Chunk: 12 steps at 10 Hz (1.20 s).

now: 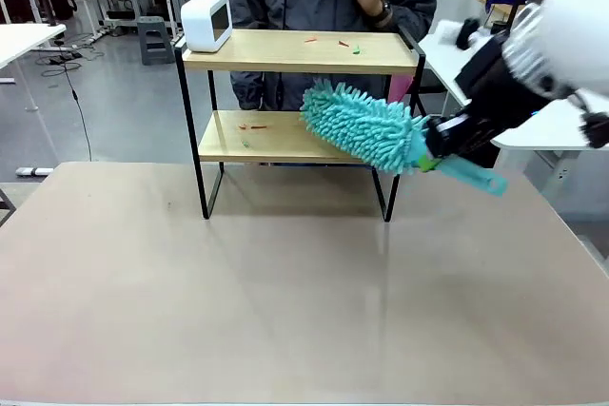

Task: Clean the shelf.
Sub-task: Clean the specific tier of the Shelf with the Duster once objects are removed.

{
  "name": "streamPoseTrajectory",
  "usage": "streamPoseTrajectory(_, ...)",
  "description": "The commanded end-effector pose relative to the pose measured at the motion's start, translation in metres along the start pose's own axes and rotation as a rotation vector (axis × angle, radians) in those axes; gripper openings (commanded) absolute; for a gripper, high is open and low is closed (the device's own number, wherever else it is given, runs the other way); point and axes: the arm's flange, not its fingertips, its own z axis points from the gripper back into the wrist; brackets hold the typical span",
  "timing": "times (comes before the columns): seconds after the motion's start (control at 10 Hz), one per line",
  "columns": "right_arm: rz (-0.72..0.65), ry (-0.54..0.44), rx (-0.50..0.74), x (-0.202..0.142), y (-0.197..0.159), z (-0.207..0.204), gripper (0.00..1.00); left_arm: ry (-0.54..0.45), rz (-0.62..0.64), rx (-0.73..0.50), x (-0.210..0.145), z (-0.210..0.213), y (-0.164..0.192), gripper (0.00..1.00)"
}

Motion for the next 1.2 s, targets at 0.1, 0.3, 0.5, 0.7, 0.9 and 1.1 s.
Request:
streamPoseTrajectory(0.1,-0.159,-0.096,-0.107,0.017,0.01,-0.028,0.13,-0.013,-0.02,-0.015,0.001,-0.001,-0.001,1.0)
streamPoseTrajectory(0.3,-0.202,-0.091,-0.087,0.018,0.018,-0.044,0.13,-0.013,-0.02,-0.015,0.001,-0.001,-0.001,1.0)
streamPoseTrajectory(0.5,-0.239,-0.067,-0.06,0.021,0.026,-0.056,0.13,-0.013,-0.02,-0.015,0.001,-0.001,-0.001,1.0)
streamPoseTrajectory(0.7,-0.291,-0.11,-0.049,0.034,0.04,-0.066,0.13,-0.013,-0.02,-0.015,0.001,-0.001,-0.001,1.0)
streamPoseTrajectory(0.9,-0.271,-0.125,-0.024,0.054,0.059,-0.078,0.13,-0.013,-0.02,-0.015,0.001,-0.001,-0.001,1.0)
streamPoseTrajectory(1.1,-0.258,-0.101,-0.015,0.077,0.082,-0.095,0.13,-0.013,-0.02,-0.015,0.001,-0.001,-0.001,1.0)
